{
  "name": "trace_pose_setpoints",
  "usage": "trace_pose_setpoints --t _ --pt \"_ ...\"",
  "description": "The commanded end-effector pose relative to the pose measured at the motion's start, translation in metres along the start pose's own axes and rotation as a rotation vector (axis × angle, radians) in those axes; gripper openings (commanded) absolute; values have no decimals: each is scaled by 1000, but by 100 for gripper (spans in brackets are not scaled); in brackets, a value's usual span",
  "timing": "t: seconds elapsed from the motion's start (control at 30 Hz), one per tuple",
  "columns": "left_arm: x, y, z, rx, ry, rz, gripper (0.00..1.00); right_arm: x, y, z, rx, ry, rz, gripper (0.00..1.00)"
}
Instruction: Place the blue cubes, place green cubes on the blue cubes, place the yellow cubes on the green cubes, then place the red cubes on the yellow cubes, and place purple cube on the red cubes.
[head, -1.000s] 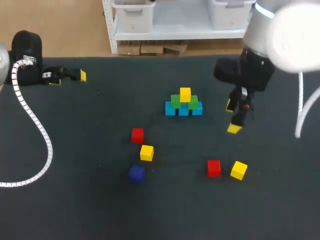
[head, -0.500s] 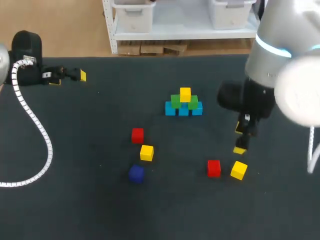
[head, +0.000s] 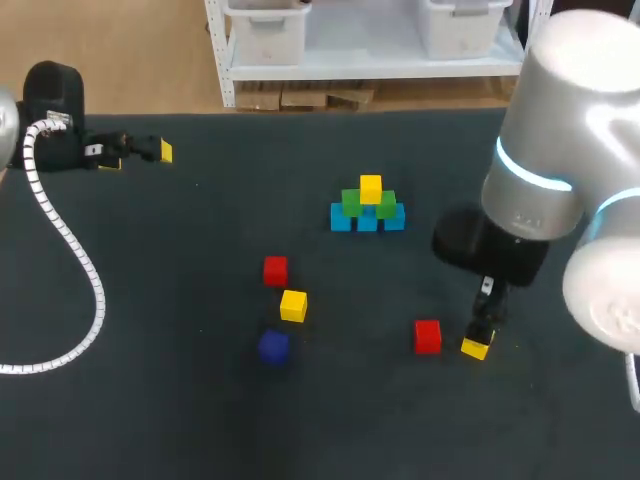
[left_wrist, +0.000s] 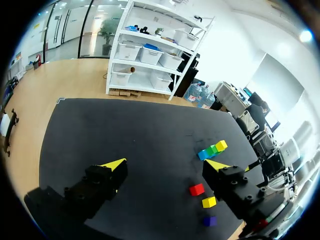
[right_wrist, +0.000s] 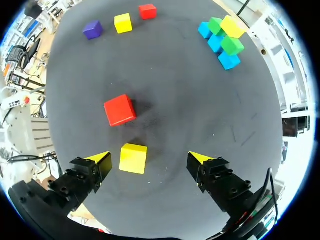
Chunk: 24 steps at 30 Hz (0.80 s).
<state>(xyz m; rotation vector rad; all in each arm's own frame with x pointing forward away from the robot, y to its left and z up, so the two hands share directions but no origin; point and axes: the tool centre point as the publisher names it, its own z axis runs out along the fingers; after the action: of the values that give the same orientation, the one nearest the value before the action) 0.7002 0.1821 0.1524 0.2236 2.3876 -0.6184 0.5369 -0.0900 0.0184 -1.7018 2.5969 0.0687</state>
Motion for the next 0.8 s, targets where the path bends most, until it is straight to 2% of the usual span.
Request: trace_pose_setpoints --t 0.03,0.2,0.27,0.3,0.33,0.4,0.47,0.57,0.63,0.8 --pt "1 2 0 11 -6 2 100 -1 1 7 27 8 15 100" --pt "1 2 0 11 -6 2 100 4 6 9 6 11 27 93" --pt "1 2 0 11 -6 2 100 5 7 11 5 10 23 86" --pt "1 2 0 11 -6 2 100 5 7 13 8 6 20 77" --pt "1 2 0 11 -6 2 100 5 7 14 14 12 10 51" --pt "1 2 0 11 -6 2 100 5 7 14 13 9 10 38" --pt "1 2 0 11 -6 2 100 6 8 15 2 16 8 22" --pt "1 2 0 11 -6 2 100 8 10 16 -16 31 9 11" --pt "1 2 0 11 -6 2 100 9 10 16 -31 36 10 1" --pt "1 2 0 11 -6 2 100 9 8 10 -53 13 -12 0"
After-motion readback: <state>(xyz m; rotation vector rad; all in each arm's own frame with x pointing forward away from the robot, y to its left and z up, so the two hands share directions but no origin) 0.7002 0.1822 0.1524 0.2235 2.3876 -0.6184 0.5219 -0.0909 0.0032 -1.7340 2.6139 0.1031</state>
